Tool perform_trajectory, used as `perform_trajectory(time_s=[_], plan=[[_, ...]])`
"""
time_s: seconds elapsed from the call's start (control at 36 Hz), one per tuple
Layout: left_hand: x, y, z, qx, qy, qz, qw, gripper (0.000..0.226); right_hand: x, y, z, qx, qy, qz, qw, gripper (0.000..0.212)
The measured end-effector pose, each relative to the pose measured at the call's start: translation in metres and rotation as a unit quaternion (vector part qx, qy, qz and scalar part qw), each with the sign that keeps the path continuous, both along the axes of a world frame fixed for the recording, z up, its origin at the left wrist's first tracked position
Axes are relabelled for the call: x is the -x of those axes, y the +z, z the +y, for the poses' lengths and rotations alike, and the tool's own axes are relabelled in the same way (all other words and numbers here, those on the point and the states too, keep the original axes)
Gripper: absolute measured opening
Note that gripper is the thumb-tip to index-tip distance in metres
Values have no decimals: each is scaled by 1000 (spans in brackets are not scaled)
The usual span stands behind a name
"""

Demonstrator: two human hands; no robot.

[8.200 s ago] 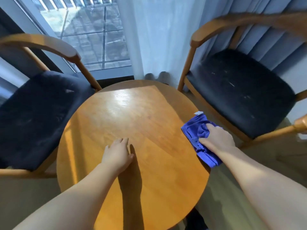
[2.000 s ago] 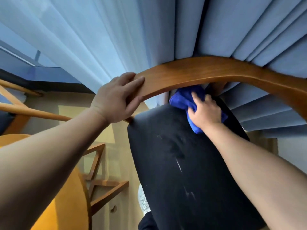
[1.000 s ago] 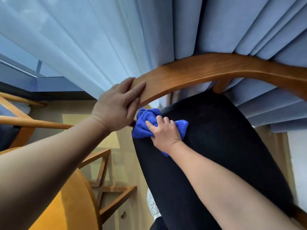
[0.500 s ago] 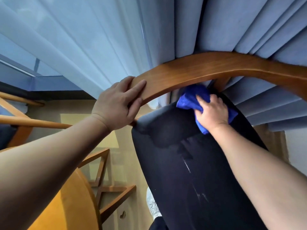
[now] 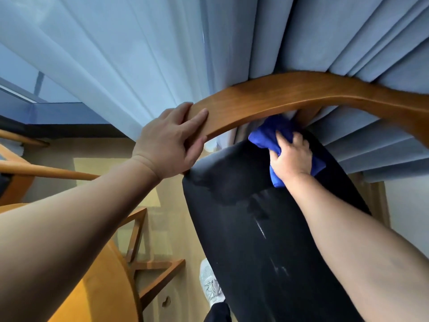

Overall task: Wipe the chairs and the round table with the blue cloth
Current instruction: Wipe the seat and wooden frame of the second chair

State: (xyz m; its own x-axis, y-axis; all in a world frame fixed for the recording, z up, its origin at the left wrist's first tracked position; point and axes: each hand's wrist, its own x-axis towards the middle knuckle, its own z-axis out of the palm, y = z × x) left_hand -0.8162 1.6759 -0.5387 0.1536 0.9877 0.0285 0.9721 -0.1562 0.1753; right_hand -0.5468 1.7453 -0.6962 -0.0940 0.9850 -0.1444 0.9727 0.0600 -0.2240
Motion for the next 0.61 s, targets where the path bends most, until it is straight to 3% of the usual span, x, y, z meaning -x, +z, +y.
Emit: perform_trajectory(time_s=[0.19, 0.36, 0.5, 0.61], plan=[[0, 0, 0, -5, 3, -20, 1000, 50, 58, 4, -48, 22, 128, -7, 991, 58], [-1, -1, 1, -17, 17, -47, 999, 44, 69, 9, -52, 33, 166, -15, 985, 57], [0, -2, 1, -22, 13, -34, 999, 44, 112, 5, -104, 64, 367, 4, 928, 57], [-1, -3, 1, -31, 11, -36, 999, 44, 109, 2, -97, 63, 389, -2, 919, 55]])
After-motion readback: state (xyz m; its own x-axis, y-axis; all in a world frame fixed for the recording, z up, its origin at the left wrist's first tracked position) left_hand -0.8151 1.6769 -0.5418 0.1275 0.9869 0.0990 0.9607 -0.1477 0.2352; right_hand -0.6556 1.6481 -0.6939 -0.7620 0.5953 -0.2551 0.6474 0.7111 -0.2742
